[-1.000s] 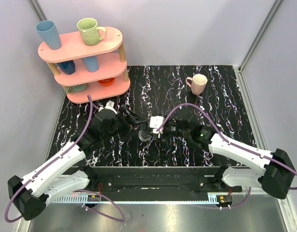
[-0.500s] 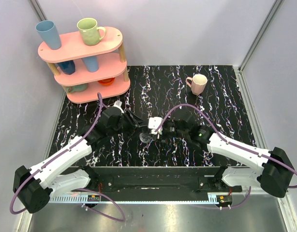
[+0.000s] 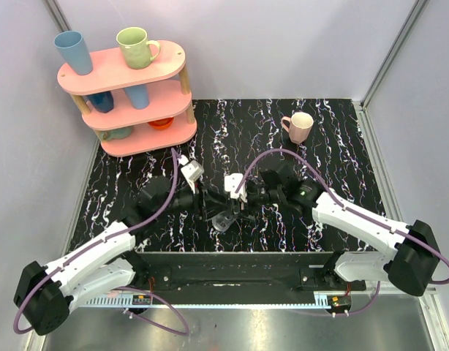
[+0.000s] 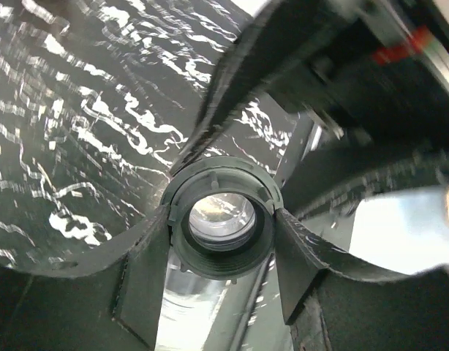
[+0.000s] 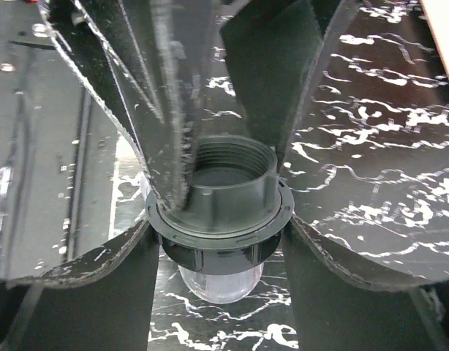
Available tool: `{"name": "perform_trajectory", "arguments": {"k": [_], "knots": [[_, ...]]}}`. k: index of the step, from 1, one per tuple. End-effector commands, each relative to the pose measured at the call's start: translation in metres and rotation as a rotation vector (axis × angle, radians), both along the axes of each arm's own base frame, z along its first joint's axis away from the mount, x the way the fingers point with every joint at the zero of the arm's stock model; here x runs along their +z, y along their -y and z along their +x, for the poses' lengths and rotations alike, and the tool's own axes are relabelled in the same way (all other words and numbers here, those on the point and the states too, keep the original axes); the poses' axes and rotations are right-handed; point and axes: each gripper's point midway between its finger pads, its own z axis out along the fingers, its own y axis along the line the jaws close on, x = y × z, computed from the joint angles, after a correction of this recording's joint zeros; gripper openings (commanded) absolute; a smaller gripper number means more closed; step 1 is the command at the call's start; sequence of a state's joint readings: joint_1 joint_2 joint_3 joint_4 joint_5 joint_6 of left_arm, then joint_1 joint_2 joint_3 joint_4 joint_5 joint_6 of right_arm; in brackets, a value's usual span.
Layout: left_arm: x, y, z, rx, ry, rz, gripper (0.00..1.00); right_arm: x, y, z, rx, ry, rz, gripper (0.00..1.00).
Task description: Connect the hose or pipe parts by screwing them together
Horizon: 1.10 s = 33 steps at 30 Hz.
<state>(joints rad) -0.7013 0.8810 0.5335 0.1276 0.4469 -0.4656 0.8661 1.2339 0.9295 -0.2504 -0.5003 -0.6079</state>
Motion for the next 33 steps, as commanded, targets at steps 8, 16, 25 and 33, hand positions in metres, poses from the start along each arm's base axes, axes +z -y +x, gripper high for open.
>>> {"name": "perform_trajectory", "arguments": {"k": [8, 16, 25, 33], "knots": [[0.000, 0.011, -0.041, -0.655, 0.813, 0.158, 0.34, 0.079, -0.016, -0.059, 0.365, -0.158, 0.221, 0.00], [0.066, 0.003, 0.008, -0.168, 0.611, 0.087, 0.99, 0.057, -0.003, -0.027, 0.164, -0.062, 0.148, 0.00], [0.086, -0.028, 0.039, 0.350, -0.040, -0.119, 0.99, 0.052, -0.001, 0.020, -0.037, 0.093, 0.136, 0.00], [0.087, -0.040, 0.037, 0.548, -0.438, -0.337, 0.98, 0.052, -0.001, 0.032, -0.089, 0.150, 0.150, 0.00]]}}
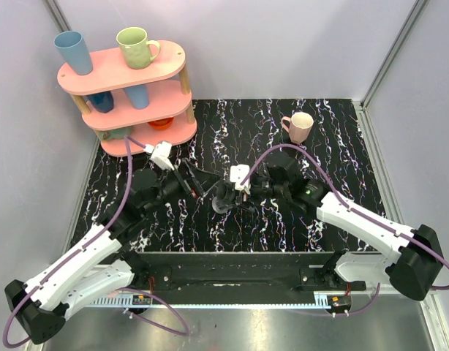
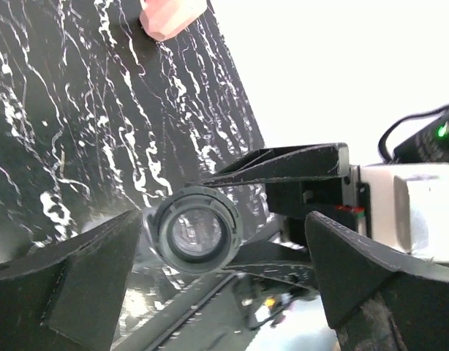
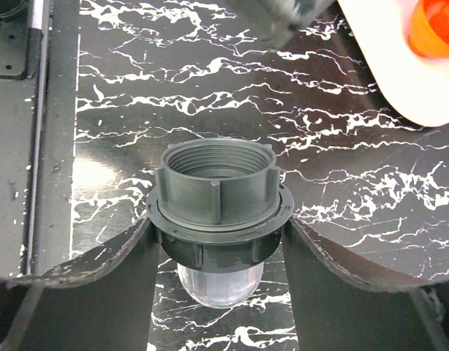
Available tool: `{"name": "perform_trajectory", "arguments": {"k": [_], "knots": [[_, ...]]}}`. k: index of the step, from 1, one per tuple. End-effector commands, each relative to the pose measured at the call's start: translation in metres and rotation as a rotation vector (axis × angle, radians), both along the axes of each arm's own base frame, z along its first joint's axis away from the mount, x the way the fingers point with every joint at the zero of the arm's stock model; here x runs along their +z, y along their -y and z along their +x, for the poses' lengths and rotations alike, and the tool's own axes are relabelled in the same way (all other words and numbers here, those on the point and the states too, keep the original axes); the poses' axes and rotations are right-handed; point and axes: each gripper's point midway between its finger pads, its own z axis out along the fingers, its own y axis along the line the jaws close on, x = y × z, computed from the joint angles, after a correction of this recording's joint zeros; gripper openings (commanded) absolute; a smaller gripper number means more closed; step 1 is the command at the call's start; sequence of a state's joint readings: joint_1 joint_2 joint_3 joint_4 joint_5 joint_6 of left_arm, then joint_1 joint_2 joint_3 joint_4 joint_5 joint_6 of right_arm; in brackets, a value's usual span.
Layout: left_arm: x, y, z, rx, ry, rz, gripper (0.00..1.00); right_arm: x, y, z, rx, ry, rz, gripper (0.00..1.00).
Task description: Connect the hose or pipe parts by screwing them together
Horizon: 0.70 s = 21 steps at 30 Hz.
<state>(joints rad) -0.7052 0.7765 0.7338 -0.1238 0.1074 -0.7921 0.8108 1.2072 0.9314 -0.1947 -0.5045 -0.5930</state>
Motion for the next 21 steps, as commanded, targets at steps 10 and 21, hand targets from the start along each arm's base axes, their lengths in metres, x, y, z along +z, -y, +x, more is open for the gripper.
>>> {"name": "perform_trajectory", "arguments": {"k": [10, 21], "knots": [[-0.028, 0.016, -0.006, 0.110, -0.544, -0.236, 0.88, 0.020, -0.012, 0.013, -0.040, 0.122, 0.027, 0.00], [-0.056, 0.033, -0.010, 0.081, -0.721, -0.256, 0.75, 0.013, -0.013, 0.009, -0.032, 0.126, 0.001, 0.00]]}}
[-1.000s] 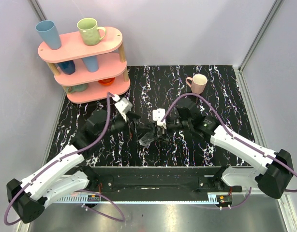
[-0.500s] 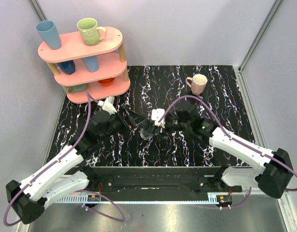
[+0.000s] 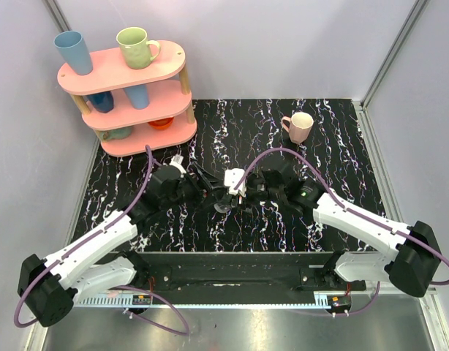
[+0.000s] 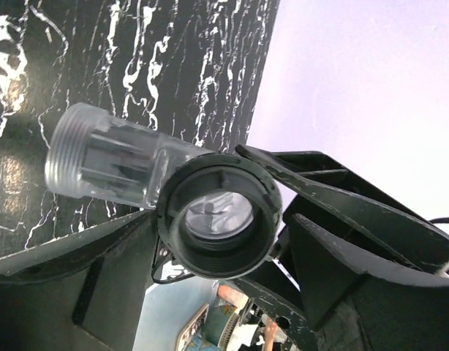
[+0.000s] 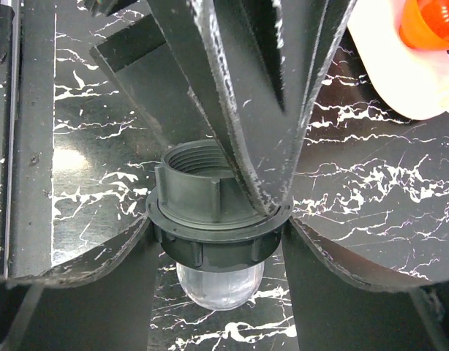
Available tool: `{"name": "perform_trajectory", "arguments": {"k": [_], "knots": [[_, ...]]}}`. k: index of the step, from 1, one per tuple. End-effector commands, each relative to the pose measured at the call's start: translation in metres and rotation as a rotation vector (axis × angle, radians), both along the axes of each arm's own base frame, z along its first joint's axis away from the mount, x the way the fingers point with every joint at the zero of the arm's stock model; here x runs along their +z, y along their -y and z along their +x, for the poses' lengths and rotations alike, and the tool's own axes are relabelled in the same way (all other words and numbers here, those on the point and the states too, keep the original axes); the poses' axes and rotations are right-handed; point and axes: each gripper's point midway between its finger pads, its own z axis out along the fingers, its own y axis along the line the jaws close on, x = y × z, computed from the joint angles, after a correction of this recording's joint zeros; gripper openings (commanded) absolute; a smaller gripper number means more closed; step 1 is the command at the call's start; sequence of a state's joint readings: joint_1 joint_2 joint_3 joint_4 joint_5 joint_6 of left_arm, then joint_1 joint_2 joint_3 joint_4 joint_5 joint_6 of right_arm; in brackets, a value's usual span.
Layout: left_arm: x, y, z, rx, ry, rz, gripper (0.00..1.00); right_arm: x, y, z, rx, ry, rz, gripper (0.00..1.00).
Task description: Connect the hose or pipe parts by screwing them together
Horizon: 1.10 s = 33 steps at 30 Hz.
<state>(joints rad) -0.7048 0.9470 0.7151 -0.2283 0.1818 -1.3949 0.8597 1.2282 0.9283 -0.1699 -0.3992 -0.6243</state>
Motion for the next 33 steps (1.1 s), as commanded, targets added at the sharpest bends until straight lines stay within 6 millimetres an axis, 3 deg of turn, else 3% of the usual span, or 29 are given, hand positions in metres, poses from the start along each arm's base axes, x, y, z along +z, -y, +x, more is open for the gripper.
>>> {"name": "perform_trajectory", "arguments": {"k": [1, 5, 7, 10, 11, 13, 14, 15, 20, 23, 26, 27, 29, 30, 33], "knots": [[0.004, 0.006, -0.005, -0.019, -0.051, -0.054, 0.73, 0.021, -0.006, 0.004, 0.001, 0.066, 0.040, 0.00], [0.009, 0.005, -0.002, -0.022, 0.009, -0.052, 0.42, 0.020, -0.007, 0.001, 0.016, 0.059, 0.042, 0.00], [0.012, 0.006, 0.000, -0.052, 0.090, -0.037, 0.40, 0.020, -0.008, -0.002, 0.027, 0.045, 0.043, 0.00], [0.012, 0.011, 0.002, -0.131, 0.227, 0.005, 0.19, 0.022, -0.011, -0.007, 0.057, 0.027, 0.049, 0.00], [0.011, 0.011, 0.004, -0.165, 0.298, 0.046, 0.07, 0.026, -0.013, -0.009, 0.069, 0.027, 0.059, 0.00], [0.013, 0.012, 0.005, -0.214, 0.406, 0.088, 0.00, 0.029, -0.014, -0.018, 0.110, 0.010, 0.074, 0.00], [0.010, 0.010, 0.007, -0.255, 0.496, 0.153, 0.00, 0.032, -0.015, -0.021, 0.124, 0.000, 0.081, 0.00], [0.021, 0.012, 0.008, -0.282, 0.597, 0.154, 0.00, 0.034, -0.015, -0.025, 0.142, -0.008, 0.084, 0.00], [0.039, 0.014, -0.014, -0.503, 1.103, 0.218, 0.00, 0.042, -0.015, -0.050, 0.267, -0.109, 0.105, 0.00], [0.051, 0.019, -0.055, -0.767, 1.450, 0.164, 0.00, 0.046, -0.013, -0.068, 0.366, -0.180, 0.123, 0.00], [0.057, 0.017, -0.078, -0.923, 1.699, 0.156, 0.00, 0.047, -0.013, -0.084, 0.449, -0.242, 0.132, 0.00], [0.044, 0.015, -0.081, -0.986, 1.665, 0.171, 0.00, 0.046, -0.013, -0.086, 0.459, -0.256, 0.131, 0.00], [0.050, 0.015, -0.085, -1.077, 1.793, 0.186, 0.00, 0.050, -0.012, -0.094, 0.506, -0.292, 0.141, 0.00], [0.039, 0.012, -0.088, -1.154, 1.734, 0.191, 0.00, 0.048, -0.012, -0.096, 0.519, -0.312, 0.141, 0.01], [0.026, 0.009, -0.090, -1.246, 1.772, 0.208, 0.00, 0.048, -0.010, -0.103, 0.557, -0.365, 0.141, 0.01]]}}
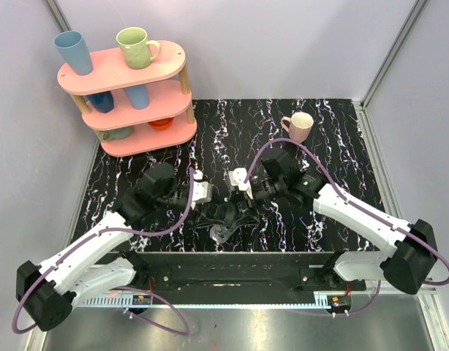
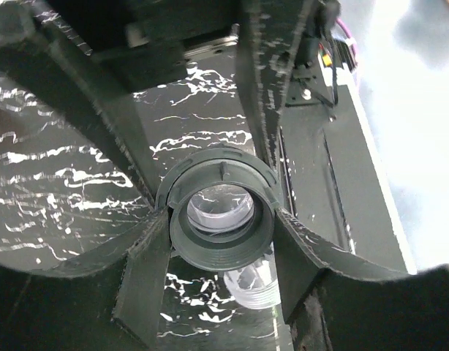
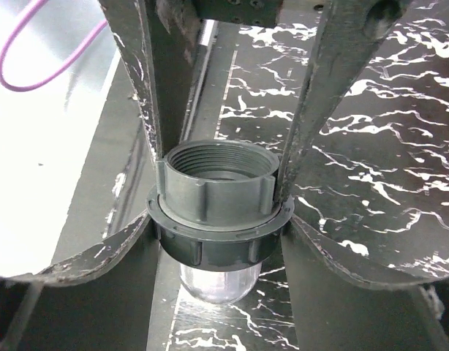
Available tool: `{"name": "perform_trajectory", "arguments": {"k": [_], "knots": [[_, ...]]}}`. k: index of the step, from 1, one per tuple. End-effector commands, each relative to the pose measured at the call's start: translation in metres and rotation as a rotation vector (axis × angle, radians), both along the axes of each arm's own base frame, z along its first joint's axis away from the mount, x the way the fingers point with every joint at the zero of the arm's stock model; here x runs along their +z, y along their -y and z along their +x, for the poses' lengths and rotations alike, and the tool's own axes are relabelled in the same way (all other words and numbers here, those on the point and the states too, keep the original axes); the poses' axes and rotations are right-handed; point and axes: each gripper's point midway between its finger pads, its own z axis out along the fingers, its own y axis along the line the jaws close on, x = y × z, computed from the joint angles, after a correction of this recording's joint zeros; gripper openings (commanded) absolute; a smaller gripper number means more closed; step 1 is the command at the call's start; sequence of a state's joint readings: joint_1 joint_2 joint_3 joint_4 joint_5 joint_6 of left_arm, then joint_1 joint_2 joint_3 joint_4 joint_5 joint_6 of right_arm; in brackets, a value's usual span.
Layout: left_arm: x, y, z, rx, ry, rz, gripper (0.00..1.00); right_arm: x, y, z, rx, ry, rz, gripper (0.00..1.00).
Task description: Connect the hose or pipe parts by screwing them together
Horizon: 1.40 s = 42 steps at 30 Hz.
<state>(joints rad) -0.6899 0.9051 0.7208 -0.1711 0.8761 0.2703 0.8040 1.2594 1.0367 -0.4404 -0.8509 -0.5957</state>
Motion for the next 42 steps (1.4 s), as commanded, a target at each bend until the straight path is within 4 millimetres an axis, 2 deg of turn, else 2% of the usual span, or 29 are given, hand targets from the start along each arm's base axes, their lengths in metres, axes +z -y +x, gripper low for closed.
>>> {"name": "perform_trajectory", "arguments": {"k": [1, 8, 15, 18, 19, 20, 21, 22, 23, 24, 25, 26, 28, 29, 30, 31, 32, 33, 34, 35, 37, 38, 41, 42], "knots": [[0.009, 0.003, -0.018, -0.273, 0.262, -0.021, 0.00, 0.039, -0.011, -0.037, 0.238, -0.073, 0.148, 0.01], [-0.007, 0.002, -0.010, -0.268, 0.318, 0.007, 0.00, 0.032, -0.009, -0.033, 0.212, -0.087, 0.125, 0.04], [-0.018, -0.004, -0.009, -0.290, 0.407, -0.014, 0.00, 0.040, -0.006, -0.037, 0.240, -0.115, 0.152, 0.00], [-0.012, -0.002, 0.008, -0.196, 0.392, 0.009, 0.00, 0.035, -0.008, -0.031, 0.211, -0.118, 0.132, 0.00], [-0.009, -0.001, 0.014, -0.152, 0.377, 0.013, 0.13, 0.031, -0.009, -0.025, 0.177, -0.103, 0.113, 0.00], [-0.002, -0.001, 0.024, -0.076, 0.358, 0.013, 0.59, 0.028, -0.009, -0.023, 0.160, -0.102, 0.099, 0.00], [0.001, -0.002, 0.028, -0.034, 0.344, 0.007, 0.81, 0.025, -0.010, -0.016, 0.126, -0.086, 0.082, 0.00], [0.012, -0.004, 0.030, 0.015, 0.340, -0.021, 0.98, 0.023, -0.010, -0.013, 0.109, -0.077, 0.074, 0.00], [0.022, -0.005, 0.039, 0.100, 0.313, -0.049, 0.99, 0.022, -0.009, -0.011, 0.097, -0.071, 0.068, 0.00], [0.024, -0.007, 0.041, 0.138, 0.295, -0.060, 0.99, 0.021, -0.009, -0.006, 0.071, -0.050, 0.059, 0.00], [0.034, -0.011, 0.042, 0.177, 0.295, -0.089, 0.99, 0.020, -0.008, -0.003, 0.055, -0.041, 0.051, 0.00], [0.036, -0.015, 0.049, 0.268, 0.220, -0.096, 0.99, 0.019, -0.008, -0.001, 0.040, -0.031, 0.045, 0.00], [0.053, -0.021, 0.057, 0.371, 0.165, -0.132, 0.99, 0.017, -0.008, 0.011, -0.011, 0.002, 0.023, 0.00], [0.048, -0.028, 0.063, 0.455, 0.082, -0.108, 0.99, 0.016, -0.007, 0.015, -0.032, 0.014, 0.017, 0.00], [0.062, -0.031, 0.065, 0.490, 0.069, -0.121, 0.99, 0.014, -0.007, 0.025, -0.073, 0.041, 0.004, 0.00], [0.065, -0.035, 0.068, 0.530, 0.035, -0.117, 0.99, 0.012, -0.007, 0.029, -0.093, 0.055, -0.003, 0.00], [0.061, -0.042, 0.076, 0.646, -0.079, -0.118, 0.99, 0.011, -0.007, 0.035, -0.116, 0.073, -0.008, 0.00], [0.068, -0.046, 0.081, 0.705, -0.141, -0.140, 0.99, 0.013, -0.009, 0.049, -0.174, 0.119, -0.002, 0.01], [0.067, -0.049, 0.083, 0.780, -0.289, -0.171, 0.99, 0.008, -0.008, 0.053, -0.203, 0.119, -0.007, 0.00], [0.061, -0.050, 0.082, 0.808, -0.364, -0.149, 0.99, 0.010, -0.007, 0.056, -0.215, 0.141, 0.003, 0.00], [0.069, -0.046, 0.077, 0.829, -0.530, -0.192, 0.99, 0.010, -0.007, 0.061, -0.239, 0.166, 0.018, 0.00], [0.061, -0.049, 0.081, 0.888, -0.607, -0.196, 0.99, 0.013, -0.007, 0.061, -0.245, 0.179, 0.032, 0.00], [0.055, -0.045, 0.081, 0.959, -0.875, -0.294, 0.97, 0.019, -0.009, 0.066, -0.275, 0.218, 0.070, 0.00], [0.046, -0.045, 0.082, 0.989, -0.940, -0.301, 0.96, 0.020, -0.010, 0.068, -0.283, 0.232, 0.083, 0.00]]}}
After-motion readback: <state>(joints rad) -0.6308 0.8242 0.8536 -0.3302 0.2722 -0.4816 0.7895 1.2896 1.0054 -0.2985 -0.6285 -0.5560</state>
